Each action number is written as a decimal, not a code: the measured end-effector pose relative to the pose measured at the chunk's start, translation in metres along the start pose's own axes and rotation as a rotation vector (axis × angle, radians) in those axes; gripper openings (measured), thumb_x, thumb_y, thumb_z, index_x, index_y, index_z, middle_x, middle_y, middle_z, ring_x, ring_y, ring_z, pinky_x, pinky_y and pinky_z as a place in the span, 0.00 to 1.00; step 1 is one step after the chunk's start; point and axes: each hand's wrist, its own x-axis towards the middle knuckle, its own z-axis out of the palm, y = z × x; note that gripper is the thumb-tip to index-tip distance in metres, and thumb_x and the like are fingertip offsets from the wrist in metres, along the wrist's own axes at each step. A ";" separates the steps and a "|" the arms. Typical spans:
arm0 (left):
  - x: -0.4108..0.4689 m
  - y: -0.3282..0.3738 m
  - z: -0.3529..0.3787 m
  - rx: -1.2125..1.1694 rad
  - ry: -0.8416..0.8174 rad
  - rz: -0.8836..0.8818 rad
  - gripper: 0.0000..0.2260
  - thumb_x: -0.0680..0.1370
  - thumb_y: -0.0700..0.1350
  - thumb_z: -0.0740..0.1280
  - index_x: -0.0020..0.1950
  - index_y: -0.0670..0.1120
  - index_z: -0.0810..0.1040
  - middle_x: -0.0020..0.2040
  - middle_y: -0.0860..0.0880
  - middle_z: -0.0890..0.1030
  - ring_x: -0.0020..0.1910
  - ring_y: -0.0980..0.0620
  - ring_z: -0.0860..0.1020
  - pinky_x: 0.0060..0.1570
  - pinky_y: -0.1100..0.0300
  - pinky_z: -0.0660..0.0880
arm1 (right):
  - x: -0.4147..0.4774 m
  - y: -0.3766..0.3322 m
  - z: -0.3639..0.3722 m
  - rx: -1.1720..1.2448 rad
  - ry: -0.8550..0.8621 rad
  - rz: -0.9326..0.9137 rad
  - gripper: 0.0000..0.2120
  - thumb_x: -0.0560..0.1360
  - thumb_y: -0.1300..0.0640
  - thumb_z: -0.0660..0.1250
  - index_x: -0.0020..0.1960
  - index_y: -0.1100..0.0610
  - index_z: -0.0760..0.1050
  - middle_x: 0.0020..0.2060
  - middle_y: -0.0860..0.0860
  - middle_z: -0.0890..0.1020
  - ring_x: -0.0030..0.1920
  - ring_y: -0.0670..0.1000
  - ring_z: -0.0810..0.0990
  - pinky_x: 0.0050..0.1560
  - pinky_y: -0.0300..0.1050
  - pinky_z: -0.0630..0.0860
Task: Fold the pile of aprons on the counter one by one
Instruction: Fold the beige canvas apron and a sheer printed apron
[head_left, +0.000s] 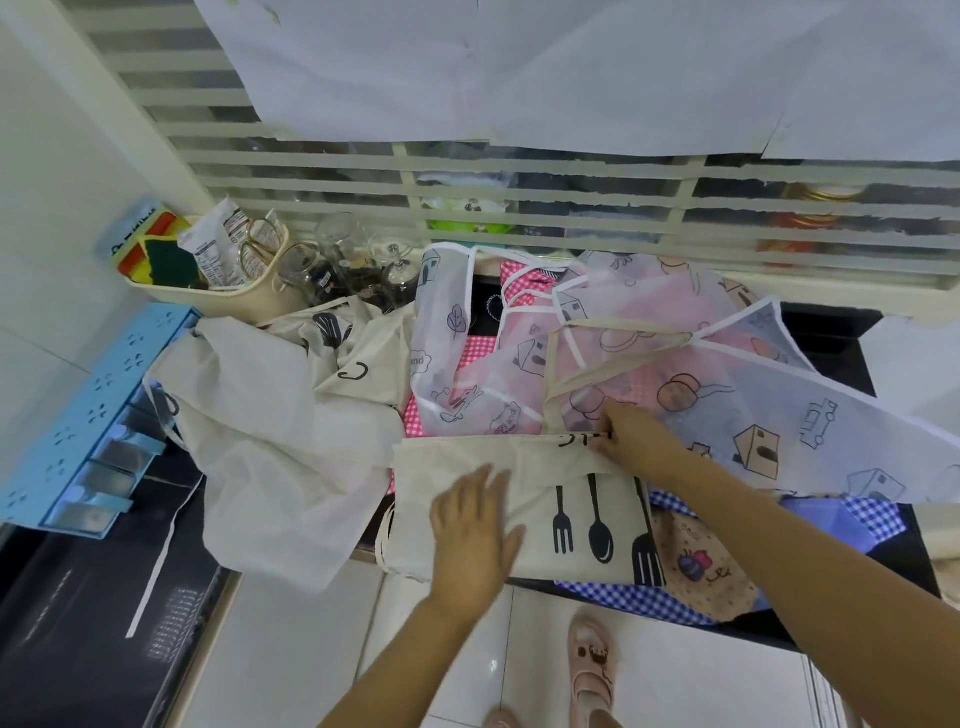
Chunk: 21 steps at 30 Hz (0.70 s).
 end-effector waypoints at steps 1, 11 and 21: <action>-0.008 0.000 0.011 0.050 -0.095 -0.024 0.25 0.76 0.58 0.57 0.71 0.49 0.68 0.69 0.46 0.71 0.66 0.43 0.67 0.62 0.44 0.68 | 0.000 -0.002 -0.002 0.015 -0.035 0.010 0.13 0.76 0.48 0.67 0.46 0.56 0.67 0.43 0.51 0.75 0.44 0.50 0.71 0.42 0.42 0.64; -0.006 0.008 0.019 0.039 -0.194 -0.005 0.31 0.80 0.65 0.45 0.79 0.54 0.40 0.78 0.48 0.37 0.76 0.46 0.34 0.70 0.43 0.35 | -0.018 0.000 -0.026 0.052 -0.294 -0.137 0.08 0.77 0.49 0.65 0.41 0.48 0.70 0.37 0.43 0.71 0.41 0.47 0.70 0.36 0.35 0.60; 0.059 0.069 0.030 0.158 -0.276 0.255 0.32 0.78 0.64 0.48 0.78 0.49 0.55 0.77 0.47 0.53 0.76 0.42 0.53 0.68 0.33 0.56 | -0.054 0.091 -0.059 -0.042 -0.107 0.140 0.11 0.74 0.53 0.70 0.37 0.54 0.71 0.35 0.49 0.74 0.40 0.49 0.72 0.37 0.39 0.63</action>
